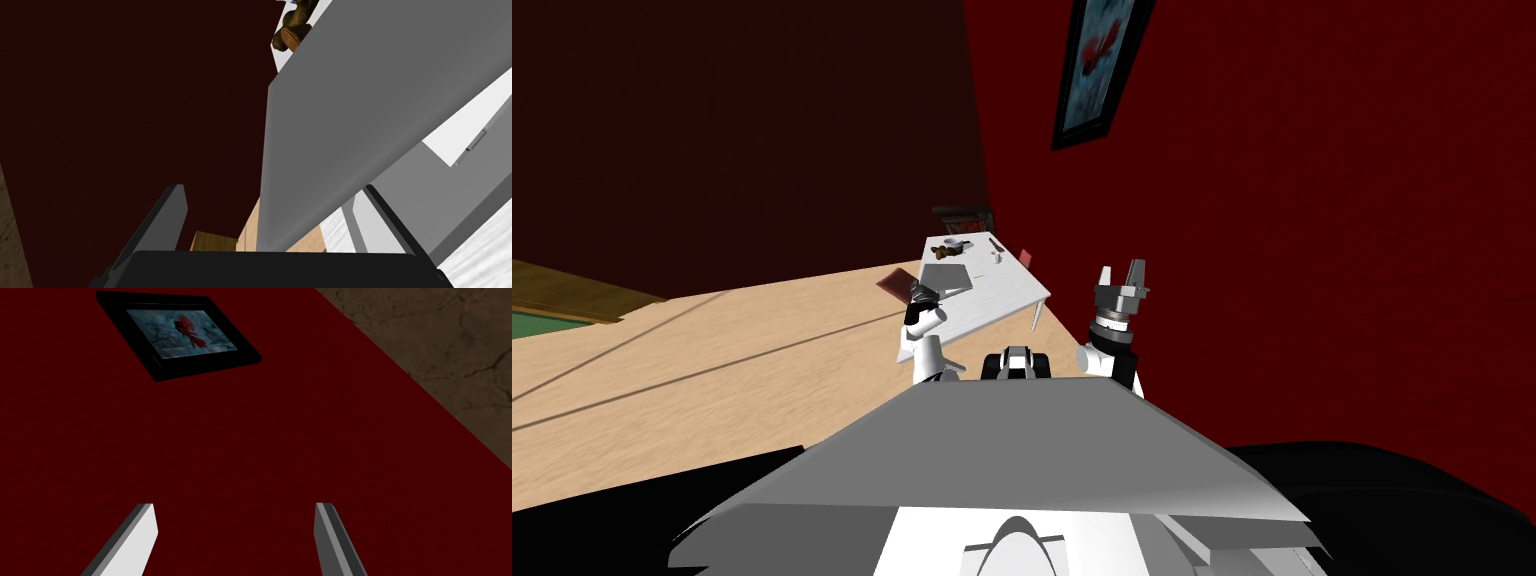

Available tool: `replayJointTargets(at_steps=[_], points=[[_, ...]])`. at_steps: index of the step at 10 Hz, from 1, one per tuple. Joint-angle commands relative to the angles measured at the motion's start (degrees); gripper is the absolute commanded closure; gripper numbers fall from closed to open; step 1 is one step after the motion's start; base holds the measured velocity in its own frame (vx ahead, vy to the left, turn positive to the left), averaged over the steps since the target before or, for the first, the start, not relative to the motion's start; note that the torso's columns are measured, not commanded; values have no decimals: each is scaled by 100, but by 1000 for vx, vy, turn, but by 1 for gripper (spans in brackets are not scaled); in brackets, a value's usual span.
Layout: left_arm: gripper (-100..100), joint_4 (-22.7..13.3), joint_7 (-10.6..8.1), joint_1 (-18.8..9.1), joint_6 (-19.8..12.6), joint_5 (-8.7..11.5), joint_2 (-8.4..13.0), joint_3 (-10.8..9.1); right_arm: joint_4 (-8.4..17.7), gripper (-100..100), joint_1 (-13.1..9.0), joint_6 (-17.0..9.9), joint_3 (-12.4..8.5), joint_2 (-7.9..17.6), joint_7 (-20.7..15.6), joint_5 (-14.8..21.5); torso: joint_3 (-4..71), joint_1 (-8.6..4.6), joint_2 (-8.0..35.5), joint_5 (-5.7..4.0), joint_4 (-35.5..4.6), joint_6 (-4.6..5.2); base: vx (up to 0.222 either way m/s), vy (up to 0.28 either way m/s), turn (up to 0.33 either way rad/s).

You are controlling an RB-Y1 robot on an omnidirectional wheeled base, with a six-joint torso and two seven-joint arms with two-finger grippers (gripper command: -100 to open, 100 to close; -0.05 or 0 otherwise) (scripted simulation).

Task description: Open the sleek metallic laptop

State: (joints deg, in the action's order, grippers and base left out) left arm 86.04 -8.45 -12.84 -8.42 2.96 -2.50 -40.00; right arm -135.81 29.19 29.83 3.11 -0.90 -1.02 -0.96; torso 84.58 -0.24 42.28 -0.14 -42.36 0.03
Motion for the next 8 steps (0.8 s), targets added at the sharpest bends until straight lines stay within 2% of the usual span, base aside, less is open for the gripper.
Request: replayJointTargets(at_steps=[1, 6, 7, 8], points=[[-100, 211, 14, -119, -296, -37, 34, -64, 0, 0, 0, 0, 0, 0, 0, 0, -5, 5, 8, 0, -3, 0, -8, -20, -19], [-100, 611, 37, -322, -863, -111, 85, -197, 0, 0, 0, 0, 0, 0, 0, 0, -7, 15, 11, 5, -2, -5, -13, -13, -9], [-100, 553, 36, -286, -797, -104, 77, -182, 0, 0, 0, 0, 0, 0, 0, 0, -8, 15, 11, 6, -3, -3, -6, -5, 0], [0, 559, 41, -288, -827, -108, 77, -187, 0, 0, 0, 0, 0, 0, 0, 0, -7, 19, 8, 9, -1, -3, 0, 0, 0]])
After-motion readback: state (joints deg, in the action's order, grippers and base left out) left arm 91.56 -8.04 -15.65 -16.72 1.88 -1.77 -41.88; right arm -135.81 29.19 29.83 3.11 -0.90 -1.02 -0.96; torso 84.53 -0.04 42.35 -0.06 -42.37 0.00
